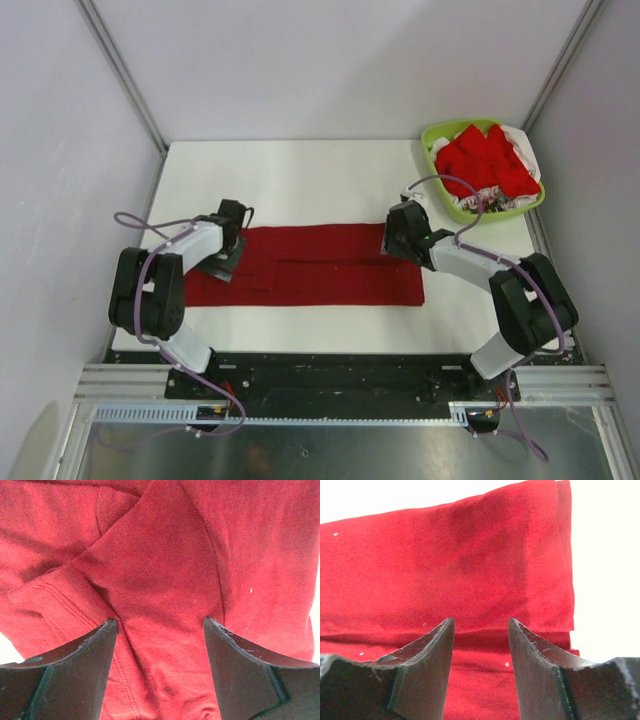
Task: Fold and stack the t-shirts
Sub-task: Rotate the tshirt 80 degrees
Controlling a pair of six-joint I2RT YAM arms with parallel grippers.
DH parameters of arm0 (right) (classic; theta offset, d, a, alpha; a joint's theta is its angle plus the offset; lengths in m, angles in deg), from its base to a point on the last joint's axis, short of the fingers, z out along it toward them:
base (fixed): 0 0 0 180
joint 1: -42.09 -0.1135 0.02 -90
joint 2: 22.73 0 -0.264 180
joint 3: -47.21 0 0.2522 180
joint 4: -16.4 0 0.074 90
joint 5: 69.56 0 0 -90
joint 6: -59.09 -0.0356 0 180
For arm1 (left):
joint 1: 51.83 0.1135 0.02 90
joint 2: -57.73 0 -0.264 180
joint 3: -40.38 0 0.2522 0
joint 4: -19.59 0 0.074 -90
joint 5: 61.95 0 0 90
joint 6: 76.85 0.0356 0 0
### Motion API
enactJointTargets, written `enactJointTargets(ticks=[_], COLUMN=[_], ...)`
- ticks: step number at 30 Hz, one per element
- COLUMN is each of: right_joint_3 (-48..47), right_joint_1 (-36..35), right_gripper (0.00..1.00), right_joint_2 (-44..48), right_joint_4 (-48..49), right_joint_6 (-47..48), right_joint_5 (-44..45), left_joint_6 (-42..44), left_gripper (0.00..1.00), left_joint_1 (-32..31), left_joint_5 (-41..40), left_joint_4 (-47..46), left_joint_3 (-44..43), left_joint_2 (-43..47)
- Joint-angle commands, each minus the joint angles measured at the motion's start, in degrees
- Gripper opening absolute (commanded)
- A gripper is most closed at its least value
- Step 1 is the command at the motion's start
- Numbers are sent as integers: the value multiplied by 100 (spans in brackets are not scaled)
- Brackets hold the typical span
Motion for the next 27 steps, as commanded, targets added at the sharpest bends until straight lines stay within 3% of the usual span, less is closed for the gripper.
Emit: enactJointTargets(ticks=[1,10,27], right_joint_3=[-3,82,557], right_joint_1=[181,214,-796], right_gripper=[52,48,51], right_joint_2=[-412,-786,765], right_joint_4=[556,189,-748], right_joint_6=[169,39,-899], right_joint_5=[30,105,275], left_joint_6=[181,502,2968], left_gripper=[75,75,73], left_joint_1=[65,57,-204], left_joint_5=[-446,-414,-652], left_joint_4=[53,54,31], left_joint_3=[-175,-444,-2923], left_joint_2=[-211,-504,-2194])
